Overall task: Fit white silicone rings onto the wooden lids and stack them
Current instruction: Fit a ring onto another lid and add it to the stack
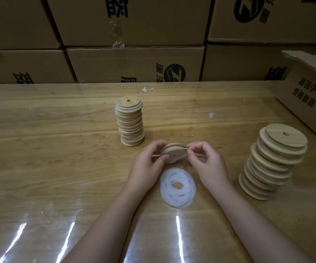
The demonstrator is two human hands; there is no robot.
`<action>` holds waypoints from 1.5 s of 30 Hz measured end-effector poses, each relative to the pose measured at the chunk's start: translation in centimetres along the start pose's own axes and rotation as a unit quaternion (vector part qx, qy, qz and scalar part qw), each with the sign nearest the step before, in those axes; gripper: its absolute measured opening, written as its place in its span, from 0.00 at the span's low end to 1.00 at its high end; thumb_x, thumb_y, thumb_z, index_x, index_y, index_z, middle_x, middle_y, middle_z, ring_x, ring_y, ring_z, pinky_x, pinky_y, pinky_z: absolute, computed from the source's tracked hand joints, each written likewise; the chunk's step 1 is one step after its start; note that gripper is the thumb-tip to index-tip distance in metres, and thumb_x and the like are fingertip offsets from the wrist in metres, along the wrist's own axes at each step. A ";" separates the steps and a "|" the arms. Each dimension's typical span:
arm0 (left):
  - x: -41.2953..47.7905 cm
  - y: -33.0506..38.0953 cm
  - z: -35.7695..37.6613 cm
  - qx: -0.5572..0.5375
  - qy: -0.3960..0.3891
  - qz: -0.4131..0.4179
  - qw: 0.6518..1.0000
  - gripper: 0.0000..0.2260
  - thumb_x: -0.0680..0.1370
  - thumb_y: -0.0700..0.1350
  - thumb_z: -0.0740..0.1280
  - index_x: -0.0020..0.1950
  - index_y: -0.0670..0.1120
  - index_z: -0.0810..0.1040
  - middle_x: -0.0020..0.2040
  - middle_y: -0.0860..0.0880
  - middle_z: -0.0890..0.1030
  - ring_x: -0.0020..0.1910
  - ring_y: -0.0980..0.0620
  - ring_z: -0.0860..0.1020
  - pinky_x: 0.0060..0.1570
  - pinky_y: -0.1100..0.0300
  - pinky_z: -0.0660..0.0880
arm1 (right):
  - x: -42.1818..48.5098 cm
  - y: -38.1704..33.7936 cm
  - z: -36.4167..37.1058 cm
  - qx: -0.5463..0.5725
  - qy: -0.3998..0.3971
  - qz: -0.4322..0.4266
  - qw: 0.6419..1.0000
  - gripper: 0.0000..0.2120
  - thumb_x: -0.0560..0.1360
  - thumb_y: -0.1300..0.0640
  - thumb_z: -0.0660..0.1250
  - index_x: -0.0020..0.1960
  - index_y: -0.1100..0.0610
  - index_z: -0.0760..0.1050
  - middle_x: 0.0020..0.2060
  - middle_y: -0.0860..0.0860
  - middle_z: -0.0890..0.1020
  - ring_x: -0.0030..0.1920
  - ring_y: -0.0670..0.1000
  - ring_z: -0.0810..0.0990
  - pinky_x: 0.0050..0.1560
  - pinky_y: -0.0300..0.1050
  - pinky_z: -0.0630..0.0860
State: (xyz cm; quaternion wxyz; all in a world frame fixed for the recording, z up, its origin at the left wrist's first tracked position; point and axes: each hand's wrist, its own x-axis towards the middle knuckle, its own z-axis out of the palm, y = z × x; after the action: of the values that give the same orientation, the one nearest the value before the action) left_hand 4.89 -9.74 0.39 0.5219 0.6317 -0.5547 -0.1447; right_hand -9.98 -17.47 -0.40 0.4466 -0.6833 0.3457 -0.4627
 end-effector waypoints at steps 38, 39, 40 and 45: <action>-0.3 0.0 0.2 0.083 0.016 0.073 0.994 0.12 0.74 0.45 0.66 0.57 0.46 0.78 0.48 0.56 0.77 0.47 0.65 0.73 0.45 0.72 0.69 | -0.4 -0.4 0.1 -0.009 -0.042 0.014 0.999 0.09 0.73 0.62 0.68 0.41 0.49 0.75 0.46 0.43 0.82 0.44 0.42 0.81 0.43 0.35 0.78; -0.3 -0.1 0.2 0.074 0.017 0.070 0.995 0.12 0.74 0.45 0.66 0.57 0.45 0.78 0.49 0.56 0.78 0.48 0.64 0.73 0.46 0.72 0.69 | -0.4 -0.5 0.1 -0.011 -0.047 0.015 0.999 0.08 0.73 0.62 0.68 0.41 0.49 0.76 0.47 0.44 0.82 0.44 0.42 0.81 0.43 0.35 0.77; -0.2 -0.1 0.2 0.068 0.017 0.068 0.995 0.12 0.74 0.45 0.66 0.56 0.44 0.77 0.49 0.55 0.78 0.49 0.63 0.74 0.47 0.71 0.69 | -0.4 -0.5 0.1 -0.013 -0.053 0.017 0.998 0.08 0.73 0.62 0.68 0.41 0.49 0.75 0.47 0.44 0.81 0.44 0.41 0.80 0.43 0.34 0.77; -0.2 -0.1 0.3 0.027 0.019 0.047 0.998 0.11 0.74 0.46 0.65 0.56 0.48 0.75 0.48 0.61 0.76 0.48 0.65 0.73 0.48 0.68 0.71 | -0.4 -0.5 0.2 -0.016 -0.055 0.013 0.998 0.10 0.73 0.64 0.68 0.41 0.49 0.74 0.48 0.43 0.80 0.45 0.40 0.80 0.43 0.33 0.76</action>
State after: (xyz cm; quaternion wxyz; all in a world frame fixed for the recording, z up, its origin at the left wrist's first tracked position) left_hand 4.70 -9.72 0.11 0.5211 0.6217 -0.5774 -0.0926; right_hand -9.91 -16.87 -0.05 0.4604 -0.7102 0.3365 -0.4129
